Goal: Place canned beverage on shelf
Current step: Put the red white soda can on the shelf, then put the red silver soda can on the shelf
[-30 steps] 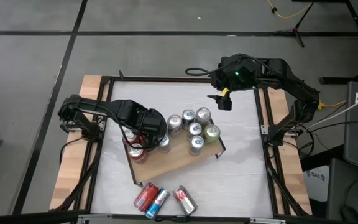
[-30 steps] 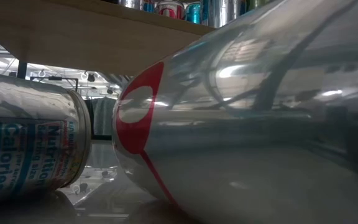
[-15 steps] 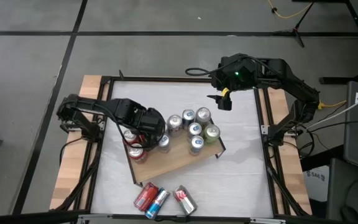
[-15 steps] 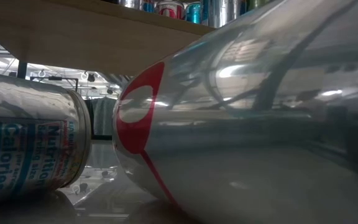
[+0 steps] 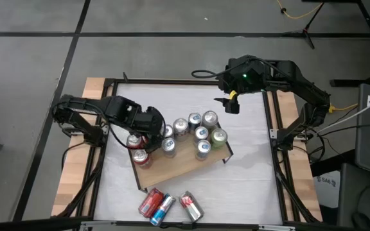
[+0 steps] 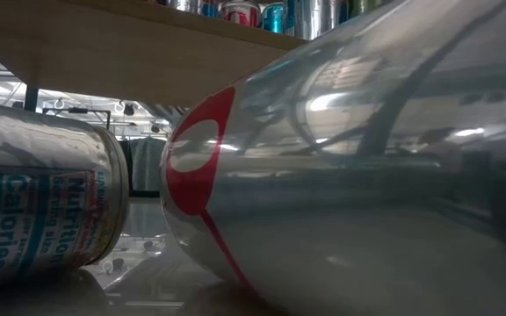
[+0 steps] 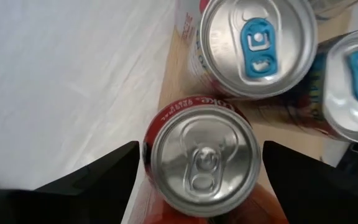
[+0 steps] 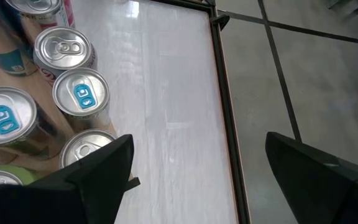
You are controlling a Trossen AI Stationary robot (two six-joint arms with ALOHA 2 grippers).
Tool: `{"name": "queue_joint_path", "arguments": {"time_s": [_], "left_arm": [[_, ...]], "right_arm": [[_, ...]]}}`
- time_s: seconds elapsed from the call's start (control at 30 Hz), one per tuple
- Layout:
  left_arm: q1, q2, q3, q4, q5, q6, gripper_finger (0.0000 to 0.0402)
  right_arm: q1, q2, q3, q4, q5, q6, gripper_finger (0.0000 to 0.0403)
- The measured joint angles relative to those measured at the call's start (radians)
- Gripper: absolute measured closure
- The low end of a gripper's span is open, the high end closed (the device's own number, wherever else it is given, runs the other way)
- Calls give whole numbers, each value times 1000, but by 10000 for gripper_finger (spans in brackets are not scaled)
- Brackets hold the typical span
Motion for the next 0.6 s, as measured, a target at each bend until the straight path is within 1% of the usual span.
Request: {"name": "queue_joint_path", "arguments": {"time_s": [0.23,0.47,0.6], "left_arm": [[0,-49,0,28,-3,26,72],[0,-116,0,33,-48,29,72],[-5,-173,0,30,-71,84,72]], "right_arm": [[0,0,0,0,1,0,47],[0,0,0,3,-2,8,47],[0,0,0,21,-47,73,47]]}}
